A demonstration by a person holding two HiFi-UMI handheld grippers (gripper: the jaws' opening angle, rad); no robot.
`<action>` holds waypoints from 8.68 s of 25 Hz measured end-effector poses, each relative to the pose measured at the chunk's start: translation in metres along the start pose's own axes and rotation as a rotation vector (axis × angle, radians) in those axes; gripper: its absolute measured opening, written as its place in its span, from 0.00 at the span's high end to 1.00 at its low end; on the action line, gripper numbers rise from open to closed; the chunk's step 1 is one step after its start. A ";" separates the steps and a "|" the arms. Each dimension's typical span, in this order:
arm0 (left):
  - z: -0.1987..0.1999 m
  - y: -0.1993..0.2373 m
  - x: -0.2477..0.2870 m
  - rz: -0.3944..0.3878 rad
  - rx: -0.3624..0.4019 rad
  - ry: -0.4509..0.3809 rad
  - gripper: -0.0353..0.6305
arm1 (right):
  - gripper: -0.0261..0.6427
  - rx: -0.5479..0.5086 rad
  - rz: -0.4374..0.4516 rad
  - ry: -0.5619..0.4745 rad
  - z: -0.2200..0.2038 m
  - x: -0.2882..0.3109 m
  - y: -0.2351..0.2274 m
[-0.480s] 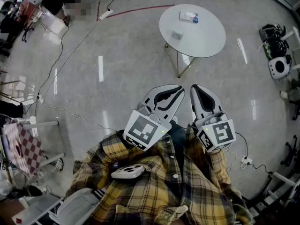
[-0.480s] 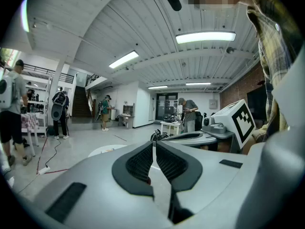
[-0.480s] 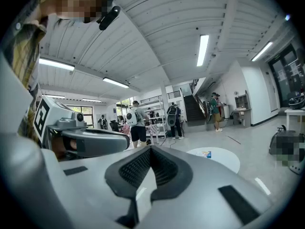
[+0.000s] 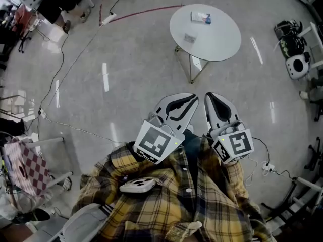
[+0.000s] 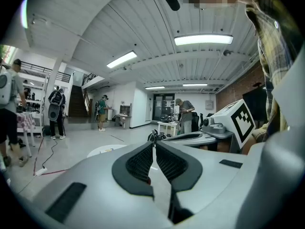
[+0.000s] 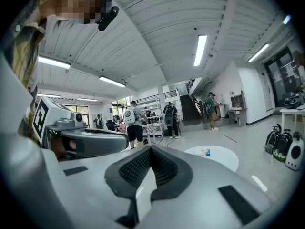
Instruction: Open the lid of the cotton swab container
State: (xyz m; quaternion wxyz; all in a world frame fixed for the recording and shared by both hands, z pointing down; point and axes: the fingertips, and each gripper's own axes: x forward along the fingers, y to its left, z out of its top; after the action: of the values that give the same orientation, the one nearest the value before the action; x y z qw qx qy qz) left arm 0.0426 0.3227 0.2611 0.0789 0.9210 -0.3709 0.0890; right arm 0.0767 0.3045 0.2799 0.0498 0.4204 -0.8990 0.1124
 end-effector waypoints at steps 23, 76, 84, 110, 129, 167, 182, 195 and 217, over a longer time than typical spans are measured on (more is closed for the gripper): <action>-0.020 0.062 -0.029 -0.015 0.037 0.035 0.89 | 0.94 0.054 -0.088 -0.041 -0.005 0.040 0.008; 0.041 0.320 0.285 -0.058 0.039 0.144 0.89 | 0.94 0.202 -0.024 0.073 0.059 0.311 -0.270; 0.016 0.326 0.290 -0.071 0.059 0.185 0.89 | 0.94 0.214 -0.019 0.113 0.043 0.321 -0.268; -0.140 0.330 0.318 -0.209 0.004 0.370 0.89 | 0.94 0.339 -0.062 0.380 -0.120 0.348 -0.281; -0.176 0.343 0.324 -0.216 -0.028 0.400 0.78 | 0.94 0.355 -0.069 0.400 -0.136 0.338 -0.283; -0.264 0.308 0.352 -0.520 0.337 0.546 0.48 | 0.94 0.418 -0.170 0.378 -0.143 0.313 -0.284; -0.269 0.303 0.357 -0.551 0.358 0.532 0.54 | 0.94 0.427 -0.178 0.379 -0.146 0.314 -0.287; -0.253 0.306 0.358 -0.507 0.330 0.528 0.54 | 0.94 0.410 -0.163 0.366 -0.134 0.315 -0.292; -0.161 0.290 0.334 -0.446 0.281 0.558 0.54 | 0.94 0.261 0.005 0.253 -0.039 0.317 -0.274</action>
State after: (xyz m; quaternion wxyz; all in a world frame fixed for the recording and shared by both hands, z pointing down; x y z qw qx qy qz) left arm 0.0600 -0.0739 0.5144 0.0671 0.9213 -0.1098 0.3669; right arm 0.0830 -0.0922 0.4198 0.1070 0.4034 -0.8644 0.2803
